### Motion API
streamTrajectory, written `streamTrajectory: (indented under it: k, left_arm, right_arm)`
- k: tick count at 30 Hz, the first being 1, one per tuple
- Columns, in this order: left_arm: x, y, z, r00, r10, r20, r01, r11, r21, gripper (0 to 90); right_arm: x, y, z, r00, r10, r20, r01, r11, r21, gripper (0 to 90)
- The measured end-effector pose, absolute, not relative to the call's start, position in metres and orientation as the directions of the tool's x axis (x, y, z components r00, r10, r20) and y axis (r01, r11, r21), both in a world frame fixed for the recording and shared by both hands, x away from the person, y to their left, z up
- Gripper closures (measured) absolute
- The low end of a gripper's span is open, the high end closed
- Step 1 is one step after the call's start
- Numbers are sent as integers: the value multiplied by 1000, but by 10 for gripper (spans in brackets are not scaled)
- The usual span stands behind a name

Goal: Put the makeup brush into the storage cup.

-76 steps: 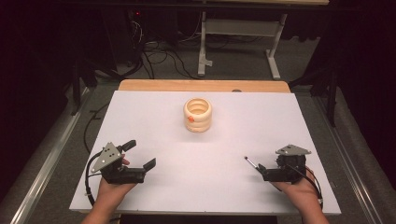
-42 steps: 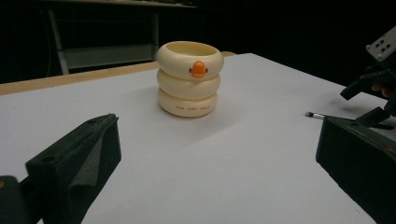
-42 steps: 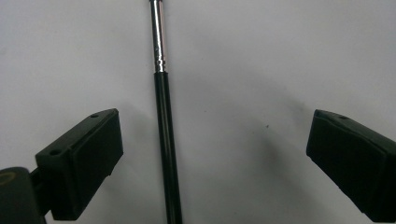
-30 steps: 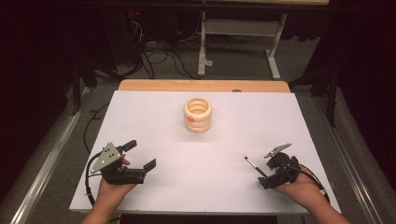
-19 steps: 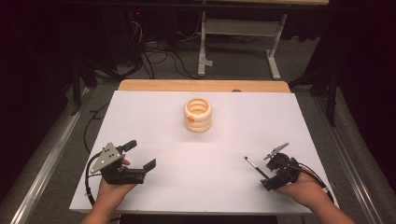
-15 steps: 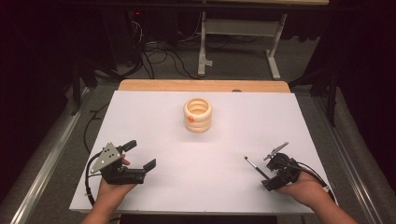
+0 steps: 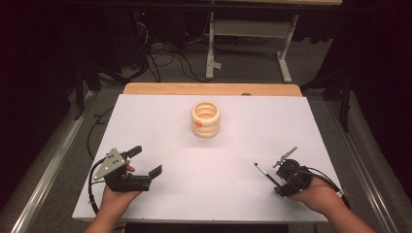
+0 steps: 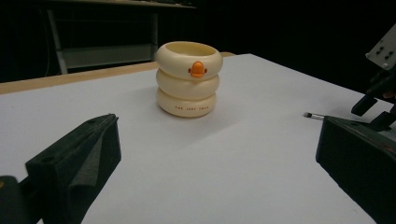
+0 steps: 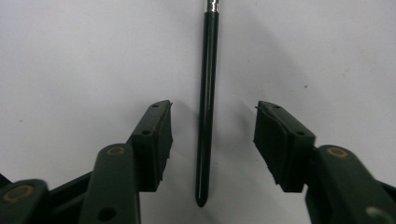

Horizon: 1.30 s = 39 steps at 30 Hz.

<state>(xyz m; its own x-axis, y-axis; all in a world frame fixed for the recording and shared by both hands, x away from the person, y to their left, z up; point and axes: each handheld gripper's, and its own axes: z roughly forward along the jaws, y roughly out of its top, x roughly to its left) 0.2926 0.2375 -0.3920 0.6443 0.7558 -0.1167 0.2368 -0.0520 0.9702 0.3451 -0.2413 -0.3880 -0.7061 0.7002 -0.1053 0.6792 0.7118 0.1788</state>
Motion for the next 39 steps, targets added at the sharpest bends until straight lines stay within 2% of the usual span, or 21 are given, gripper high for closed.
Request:
streamTrajectory:
  k: [11, 23, 39]
  left_arm:
    - [292, 238, -392, 645, 756, -117, 235, -50, 971, 7]
    - [293, 238, -392, 644, 755, -119, 237, -50, 970, 7]
    - [292, 238, -391, 646, 754, -116, 234, -51, 971, 7]
  right_arm:
    - [346, -241, -386, -716, 692, -95, 674, 720, 165, 725]
    - [348, -239, -389, -716, 693, -82, 681, 720, 137, 841]
    - [352, -237, -390, -712, 699, -70, 691, 715, 110, 856]
